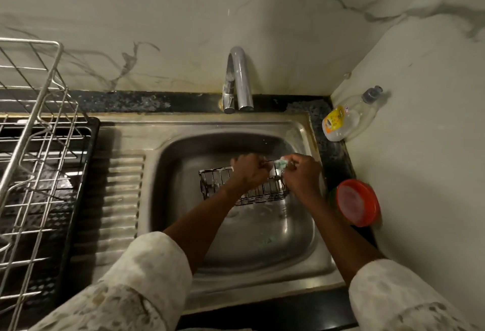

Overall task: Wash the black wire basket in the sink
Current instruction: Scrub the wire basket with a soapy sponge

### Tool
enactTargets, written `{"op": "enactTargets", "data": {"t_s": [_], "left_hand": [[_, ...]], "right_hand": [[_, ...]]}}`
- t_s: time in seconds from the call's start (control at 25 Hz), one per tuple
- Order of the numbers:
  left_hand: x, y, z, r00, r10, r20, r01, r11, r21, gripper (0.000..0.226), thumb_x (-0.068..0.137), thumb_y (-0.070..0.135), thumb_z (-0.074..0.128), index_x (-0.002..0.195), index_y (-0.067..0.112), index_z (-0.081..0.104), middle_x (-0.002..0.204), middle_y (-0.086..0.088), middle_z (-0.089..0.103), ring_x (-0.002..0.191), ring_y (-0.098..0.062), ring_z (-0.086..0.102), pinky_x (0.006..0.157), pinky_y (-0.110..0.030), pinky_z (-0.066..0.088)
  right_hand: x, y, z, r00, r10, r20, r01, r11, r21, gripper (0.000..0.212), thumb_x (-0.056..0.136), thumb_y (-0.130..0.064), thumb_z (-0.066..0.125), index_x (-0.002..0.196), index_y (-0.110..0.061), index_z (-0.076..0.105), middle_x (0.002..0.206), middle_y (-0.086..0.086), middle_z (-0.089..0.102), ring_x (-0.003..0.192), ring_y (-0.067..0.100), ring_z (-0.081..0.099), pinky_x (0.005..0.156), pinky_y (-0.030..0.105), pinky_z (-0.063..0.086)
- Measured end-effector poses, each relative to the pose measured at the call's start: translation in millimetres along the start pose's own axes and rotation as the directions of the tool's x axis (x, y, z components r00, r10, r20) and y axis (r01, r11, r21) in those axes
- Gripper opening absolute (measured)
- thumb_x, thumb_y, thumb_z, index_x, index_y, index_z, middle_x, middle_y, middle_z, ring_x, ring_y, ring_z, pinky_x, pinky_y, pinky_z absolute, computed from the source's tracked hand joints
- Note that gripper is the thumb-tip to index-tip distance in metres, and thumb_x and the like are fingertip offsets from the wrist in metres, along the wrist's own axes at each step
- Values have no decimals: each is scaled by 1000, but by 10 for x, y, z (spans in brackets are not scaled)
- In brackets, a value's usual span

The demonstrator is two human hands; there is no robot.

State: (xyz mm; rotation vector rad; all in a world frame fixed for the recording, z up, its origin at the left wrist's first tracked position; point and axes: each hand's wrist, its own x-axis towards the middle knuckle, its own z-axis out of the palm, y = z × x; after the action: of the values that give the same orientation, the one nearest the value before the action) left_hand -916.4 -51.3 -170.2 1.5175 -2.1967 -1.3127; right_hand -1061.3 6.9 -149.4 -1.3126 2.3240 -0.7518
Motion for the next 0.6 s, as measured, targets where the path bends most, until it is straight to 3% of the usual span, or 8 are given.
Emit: {"op": "enactTargets", "data": {"t_s": [0.08,0.12,0.2,0.36,0.48,0.6], "left_hand": [[-29,-77,-161,997,6,-76,-19,987,-159,38,91,57,56,70,27,64,64,7,65,67,-13,63,83,-40,49],[-69,-146,-247,991,3,-132,-35,969,-243,44,90,59,59,69,21,65,60,7,62,60,-10,58,71,-33,50],[-204,-242,-380,974,17,-227,-108,914,-392,54,90,59,63,65,11,59,56,5,52,53,-10,47,56,-29,40],[-427,-452,-389,965,56,-256,-201,787,-584,56,99,55,53,58,17,47,58,-2,39,54,-21,36,53,-43,30],[-607,-513,-425,945,28,-327,-209,821,-532,53,102,52,45,64,15,45,62,0,40,58,-17,39,55,-37,32],[-707,-630,-507,894,-17,-448,-220,854,-471,43,106,43,37,76,20,58,70,9,58,67,-6,53,63,-32,45]], "right_hand": [[35,-128,-178,999,-45,17,41,985,167,25,80,-4,70,99,-17,79,94,-1,78,83,12,74,77,34,62],[38,-216,-269,998,-58,5,55,964,260,24,81,-1,72,99,-15,78,93,1,78,80,9,75,72,30,62],[22,-383,-394,997,-60,-44,72,926,370,25,85,5,70,103,-11,76,91,3,77,74,7,75,65,22,60],[-67,-673,-311,960,-271,-66,279,925,258,23,89,-3,67,106,-12,78,98,0,78,85,4,73,77,24,60],[-266,-859,-76,889,-448,-95,458,876,149,26,83,2,68,104,-10,79,101,2,78,91,3,69,86,19,56],[-446,-969,144,847,-530,-42,529,833,164,23,87,-7,70,108,-6,78,107,8,76,104,16,70,95,31,56]]}}
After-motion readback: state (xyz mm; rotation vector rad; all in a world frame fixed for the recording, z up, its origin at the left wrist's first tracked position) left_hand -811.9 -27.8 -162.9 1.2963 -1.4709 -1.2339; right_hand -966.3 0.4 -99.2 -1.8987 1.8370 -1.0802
